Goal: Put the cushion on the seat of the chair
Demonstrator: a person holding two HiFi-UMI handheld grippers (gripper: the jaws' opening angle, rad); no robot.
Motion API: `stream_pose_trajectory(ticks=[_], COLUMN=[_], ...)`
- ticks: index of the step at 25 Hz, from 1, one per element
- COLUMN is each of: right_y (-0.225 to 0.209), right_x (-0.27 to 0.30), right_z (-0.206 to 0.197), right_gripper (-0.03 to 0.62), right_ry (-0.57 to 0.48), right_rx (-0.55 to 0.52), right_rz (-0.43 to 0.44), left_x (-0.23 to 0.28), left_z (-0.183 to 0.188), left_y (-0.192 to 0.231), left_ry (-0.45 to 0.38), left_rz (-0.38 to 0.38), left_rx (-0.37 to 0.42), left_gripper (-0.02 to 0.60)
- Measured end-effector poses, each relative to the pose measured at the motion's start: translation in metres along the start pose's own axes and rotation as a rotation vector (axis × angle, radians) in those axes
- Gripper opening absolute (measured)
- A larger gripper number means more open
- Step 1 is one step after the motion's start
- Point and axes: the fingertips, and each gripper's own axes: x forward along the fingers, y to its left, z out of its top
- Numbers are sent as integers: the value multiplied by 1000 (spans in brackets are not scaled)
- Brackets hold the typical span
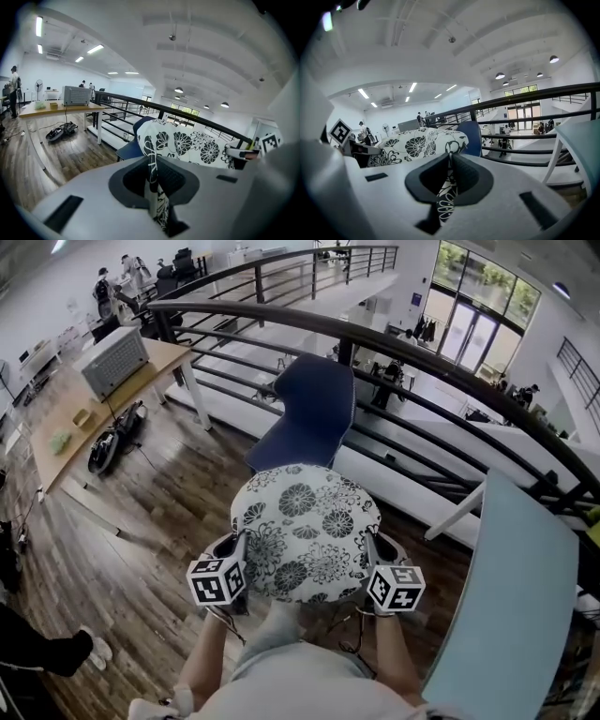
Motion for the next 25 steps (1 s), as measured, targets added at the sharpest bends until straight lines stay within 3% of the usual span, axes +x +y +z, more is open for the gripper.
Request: stream_pose_trajectory(ticks=[19,25], right_y=[-25,-18], right_x=[209,279], right_z=[91,114], right_gripper=[20,20], right_ry=[30,56], right_rx=[-36,-70], right_rz=[-28,-10], left_x=[198,250], left_z=[122,155], left_y=[78,116], left_ry=[8,8], left_rz=[-38,-30], left_rx=[-34,-92], left_gripper=[31,31])
